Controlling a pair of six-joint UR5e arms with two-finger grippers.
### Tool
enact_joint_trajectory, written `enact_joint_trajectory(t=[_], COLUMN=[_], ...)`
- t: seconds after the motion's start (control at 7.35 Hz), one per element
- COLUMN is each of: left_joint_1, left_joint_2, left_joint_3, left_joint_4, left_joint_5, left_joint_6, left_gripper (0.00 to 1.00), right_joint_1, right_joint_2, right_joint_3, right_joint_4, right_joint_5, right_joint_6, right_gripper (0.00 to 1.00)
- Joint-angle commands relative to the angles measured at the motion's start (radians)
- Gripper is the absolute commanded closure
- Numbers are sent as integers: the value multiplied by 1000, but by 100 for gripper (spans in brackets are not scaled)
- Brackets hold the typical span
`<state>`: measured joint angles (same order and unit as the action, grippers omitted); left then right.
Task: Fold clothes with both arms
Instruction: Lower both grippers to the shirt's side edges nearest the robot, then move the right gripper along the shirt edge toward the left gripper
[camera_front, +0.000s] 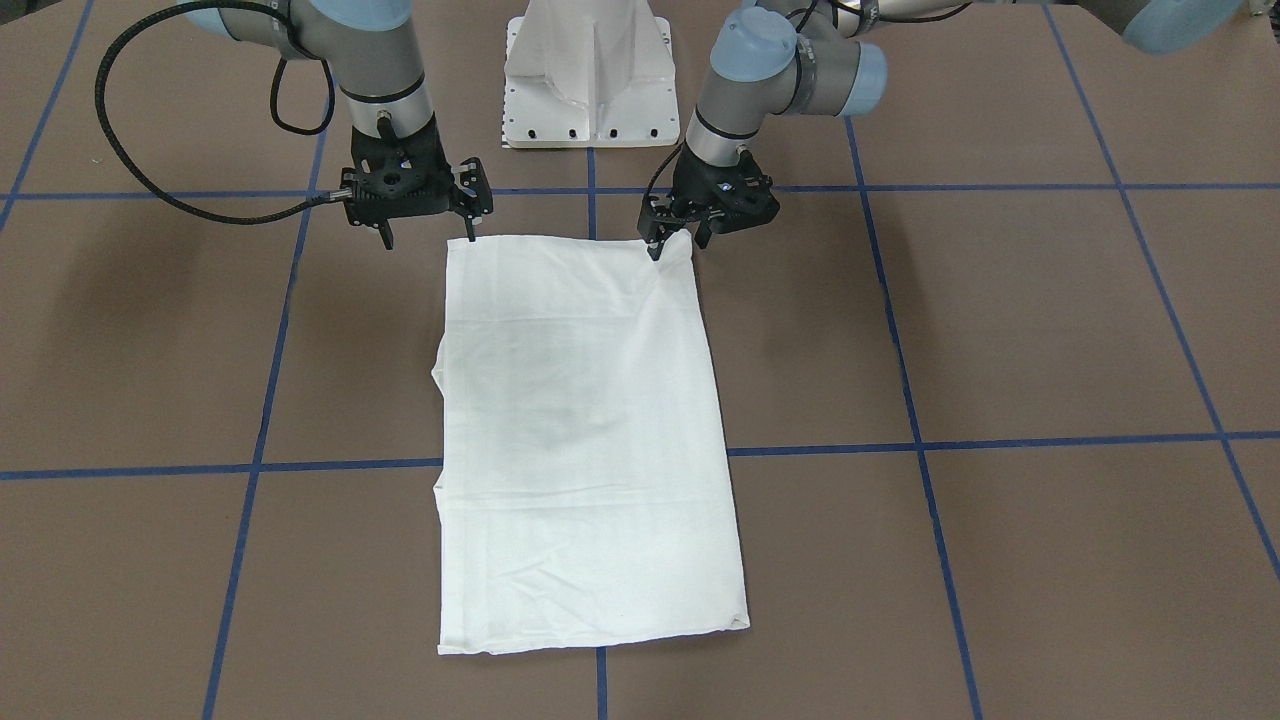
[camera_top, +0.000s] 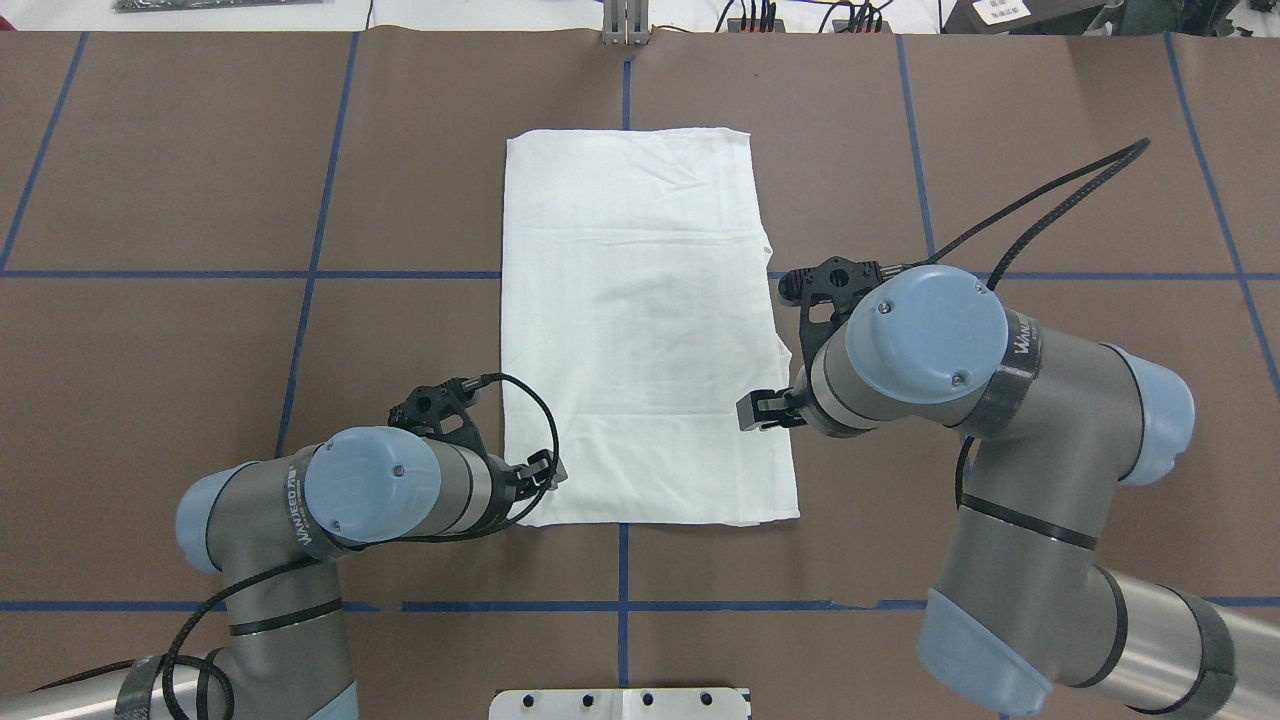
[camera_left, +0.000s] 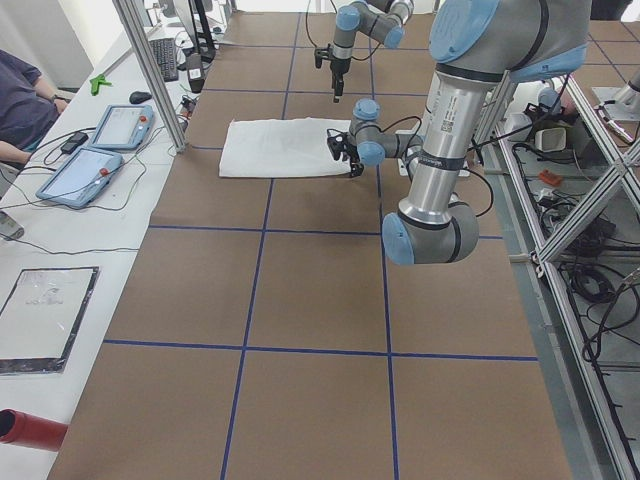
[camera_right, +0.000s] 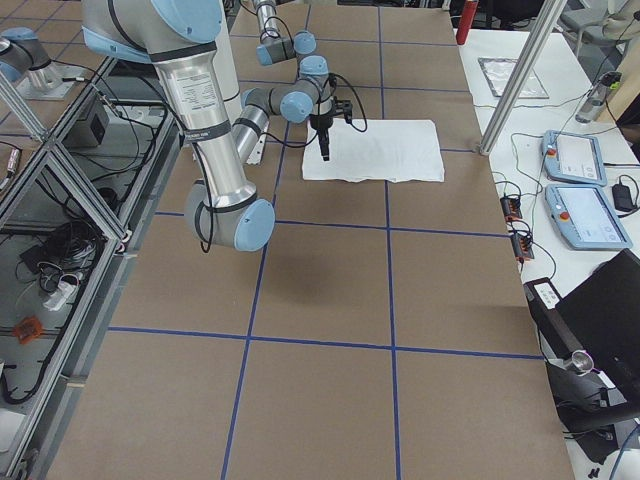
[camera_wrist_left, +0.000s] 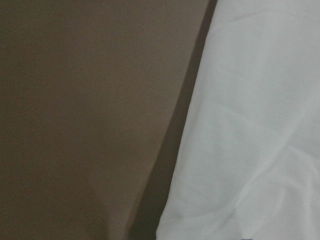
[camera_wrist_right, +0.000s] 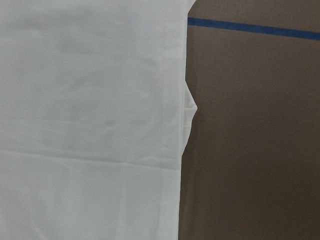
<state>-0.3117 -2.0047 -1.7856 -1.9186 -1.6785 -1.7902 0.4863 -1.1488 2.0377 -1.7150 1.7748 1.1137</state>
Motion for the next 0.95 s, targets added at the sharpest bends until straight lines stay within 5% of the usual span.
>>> enact_joint_trajectory(t=[0.0, 0.54, 0.68, 0.82], left_joint_1=[0, -1, -3, -3], left_joint_2=[-3, -2, -3, -3], left_joint_3=[0, -6, -12, -17], left_joint_4=[0, 0, 1, 1], left_joint_5=[-1, -1, -1, -1], left_joint_6=[2, 3, 3, 2], left_gripper=[43, 59, 69, 100], right_joint_1=[3, 3, 2, 2], right_joint_2=[0, 0, 0, 1], right_joint_3=[-1, -2, -2, -4], right_joint_4=[0, 0, 0, 0], right_joint_5=[0, 0, 0, 0], right_joint_6=[0, 0, 0, 2], right_gripper=[0, 0, 0, 0])
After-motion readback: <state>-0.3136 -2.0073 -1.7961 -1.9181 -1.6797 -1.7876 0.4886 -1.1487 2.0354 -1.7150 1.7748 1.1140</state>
